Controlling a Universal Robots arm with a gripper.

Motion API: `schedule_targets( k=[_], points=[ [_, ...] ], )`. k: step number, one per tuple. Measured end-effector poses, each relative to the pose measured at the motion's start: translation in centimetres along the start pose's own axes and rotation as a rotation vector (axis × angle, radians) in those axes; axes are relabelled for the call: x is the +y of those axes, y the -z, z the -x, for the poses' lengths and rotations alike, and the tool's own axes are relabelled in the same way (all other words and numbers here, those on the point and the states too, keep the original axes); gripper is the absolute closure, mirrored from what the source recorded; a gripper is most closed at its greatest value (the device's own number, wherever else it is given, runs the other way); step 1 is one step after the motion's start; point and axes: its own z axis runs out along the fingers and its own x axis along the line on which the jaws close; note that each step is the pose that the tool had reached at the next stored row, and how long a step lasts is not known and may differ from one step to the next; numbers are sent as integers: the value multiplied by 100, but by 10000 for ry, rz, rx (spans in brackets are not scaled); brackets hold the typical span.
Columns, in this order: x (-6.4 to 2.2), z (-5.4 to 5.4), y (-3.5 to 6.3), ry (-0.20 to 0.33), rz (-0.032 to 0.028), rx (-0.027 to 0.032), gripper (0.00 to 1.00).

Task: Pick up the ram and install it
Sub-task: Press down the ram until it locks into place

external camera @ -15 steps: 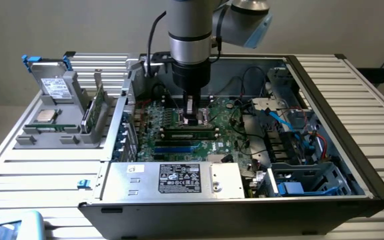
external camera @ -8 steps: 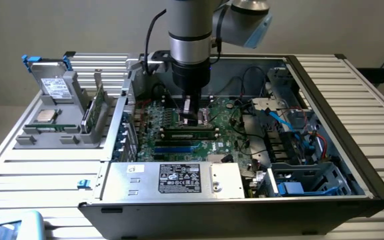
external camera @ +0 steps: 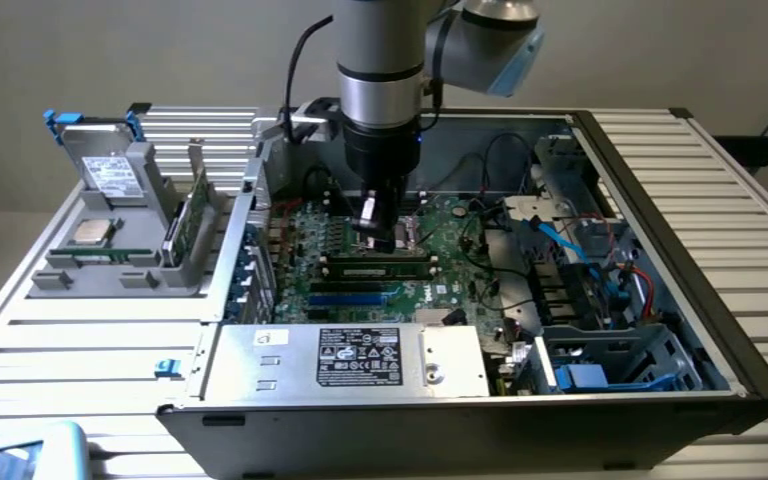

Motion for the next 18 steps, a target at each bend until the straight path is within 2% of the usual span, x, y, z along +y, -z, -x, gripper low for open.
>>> schedule_targets(
  k=[18],
  points=[
    [0, 0, 0, -2639, 84, 162, 89]
  ],
)
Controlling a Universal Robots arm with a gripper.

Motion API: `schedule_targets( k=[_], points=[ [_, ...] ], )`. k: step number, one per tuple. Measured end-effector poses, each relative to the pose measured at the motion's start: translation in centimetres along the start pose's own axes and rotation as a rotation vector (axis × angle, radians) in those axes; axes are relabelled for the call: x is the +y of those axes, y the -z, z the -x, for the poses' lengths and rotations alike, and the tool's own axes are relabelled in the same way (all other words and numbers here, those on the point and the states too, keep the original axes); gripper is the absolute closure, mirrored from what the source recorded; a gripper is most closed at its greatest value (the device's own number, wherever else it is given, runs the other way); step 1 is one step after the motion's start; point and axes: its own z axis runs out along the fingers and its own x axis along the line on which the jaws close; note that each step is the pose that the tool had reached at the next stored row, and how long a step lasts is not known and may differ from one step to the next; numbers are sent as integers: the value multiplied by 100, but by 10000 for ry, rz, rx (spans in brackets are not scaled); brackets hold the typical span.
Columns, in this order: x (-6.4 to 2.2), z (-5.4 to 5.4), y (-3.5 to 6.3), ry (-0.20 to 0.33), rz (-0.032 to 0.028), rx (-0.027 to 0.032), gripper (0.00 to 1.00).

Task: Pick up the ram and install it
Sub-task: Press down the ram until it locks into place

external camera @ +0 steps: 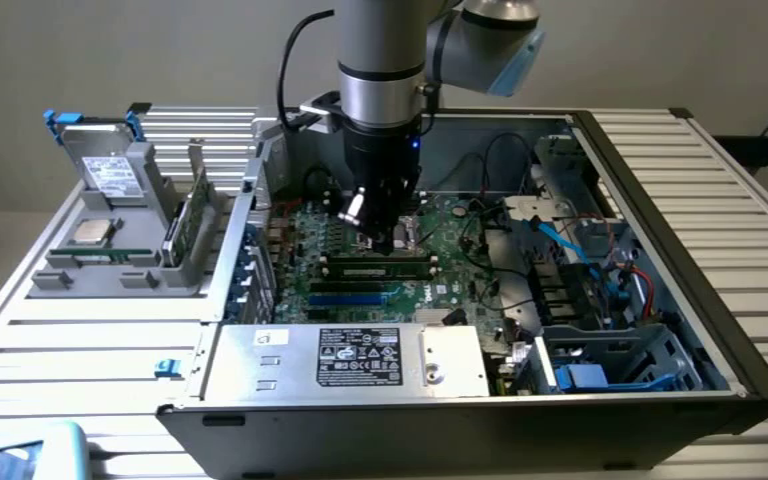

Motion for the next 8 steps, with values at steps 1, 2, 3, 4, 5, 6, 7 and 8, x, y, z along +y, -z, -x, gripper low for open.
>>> schedule_targets(
  k=[1, 2, 3, 4, 5, 6, 7, 8],
  points=[
    [0, 0, 0, -146, 5, 9, 89],
    [0, 0, 0, -306, 10, 20, 89],
    [0, 0, 0, -452, 14, 28, 89],
    [0, 0, 0, -594, 19, 37, 89],
    [0, 0, 0, -738, 23, 46, 89],
    [0, 0, 0, -884, 28, 55, 89],
    [0, 0, 0, -1026, 32, 64, 89],
    [0, 0, 0, -1183, 37, 73, 89]
  ],
)
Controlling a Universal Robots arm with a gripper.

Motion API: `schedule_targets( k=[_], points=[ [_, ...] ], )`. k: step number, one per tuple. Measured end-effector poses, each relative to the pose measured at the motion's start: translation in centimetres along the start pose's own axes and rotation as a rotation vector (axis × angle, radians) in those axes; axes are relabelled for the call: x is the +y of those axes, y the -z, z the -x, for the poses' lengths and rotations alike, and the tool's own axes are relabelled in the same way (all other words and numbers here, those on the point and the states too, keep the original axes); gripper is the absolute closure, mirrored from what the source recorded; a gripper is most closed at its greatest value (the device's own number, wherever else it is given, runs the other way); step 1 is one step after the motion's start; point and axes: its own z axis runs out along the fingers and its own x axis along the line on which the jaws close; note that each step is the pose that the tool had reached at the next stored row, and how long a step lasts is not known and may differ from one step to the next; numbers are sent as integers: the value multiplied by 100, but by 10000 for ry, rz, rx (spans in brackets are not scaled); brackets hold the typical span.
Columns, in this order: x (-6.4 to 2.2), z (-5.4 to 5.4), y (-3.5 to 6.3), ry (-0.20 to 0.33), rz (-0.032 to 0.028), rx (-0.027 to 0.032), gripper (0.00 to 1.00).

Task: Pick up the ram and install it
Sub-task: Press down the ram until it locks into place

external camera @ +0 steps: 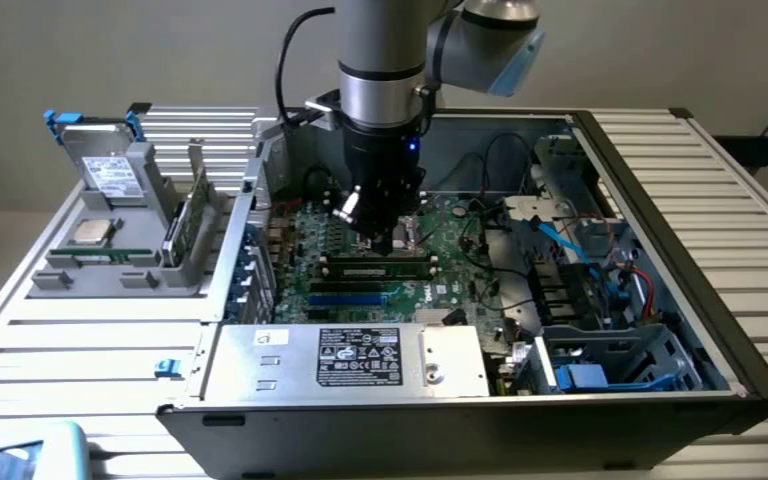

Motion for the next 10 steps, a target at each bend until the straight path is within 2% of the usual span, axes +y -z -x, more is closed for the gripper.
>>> schedule_targets(
  k=[10],
  points=[
    [0, 0, 0, -1457, 47, 90, 89]
  ],
)
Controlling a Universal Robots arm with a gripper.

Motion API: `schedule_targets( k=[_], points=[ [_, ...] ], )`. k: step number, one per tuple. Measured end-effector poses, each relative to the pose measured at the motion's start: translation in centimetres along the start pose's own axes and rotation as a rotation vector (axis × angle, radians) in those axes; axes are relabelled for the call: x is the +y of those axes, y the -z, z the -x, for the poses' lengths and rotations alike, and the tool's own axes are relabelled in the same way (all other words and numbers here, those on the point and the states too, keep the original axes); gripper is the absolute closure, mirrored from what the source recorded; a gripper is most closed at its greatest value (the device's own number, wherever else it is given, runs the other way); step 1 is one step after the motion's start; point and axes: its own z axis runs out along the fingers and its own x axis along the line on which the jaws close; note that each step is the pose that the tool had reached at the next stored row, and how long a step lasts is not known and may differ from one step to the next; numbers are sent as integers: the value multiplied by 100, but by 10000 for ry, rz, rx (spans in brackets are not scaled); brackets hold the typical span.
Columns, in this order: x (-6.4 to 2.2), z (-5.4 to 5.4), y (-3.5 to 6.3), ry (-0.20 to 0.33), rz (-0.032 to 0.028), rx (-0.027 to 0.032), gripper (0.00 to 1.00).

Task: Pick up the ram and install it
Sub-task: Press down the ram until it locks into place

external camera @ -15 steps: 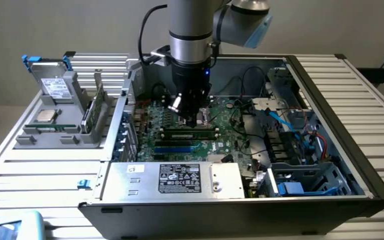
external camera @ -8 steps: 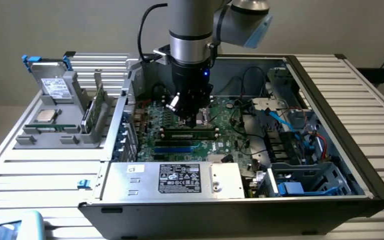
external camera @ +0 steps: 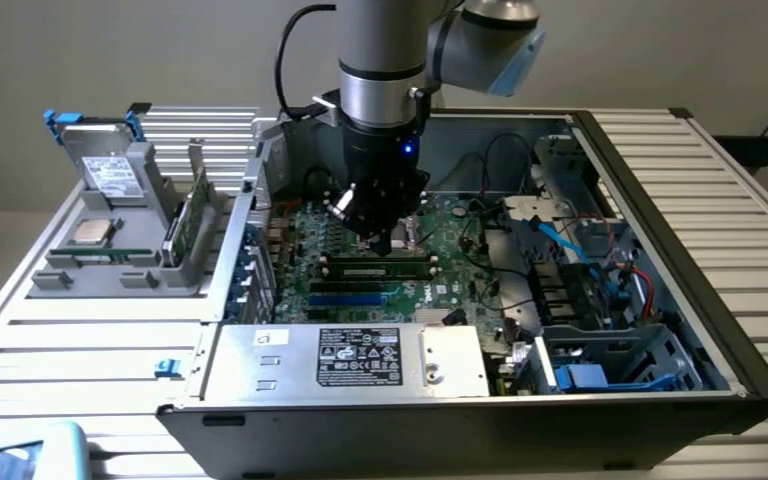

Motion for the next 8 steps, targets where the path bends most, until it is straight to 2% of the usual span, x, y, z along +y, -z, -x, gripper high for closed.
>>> schedule_targets(
  k=[8],
  points=[
    [0, 0, 0, -1204, 38, 74, 89]
  ],
)
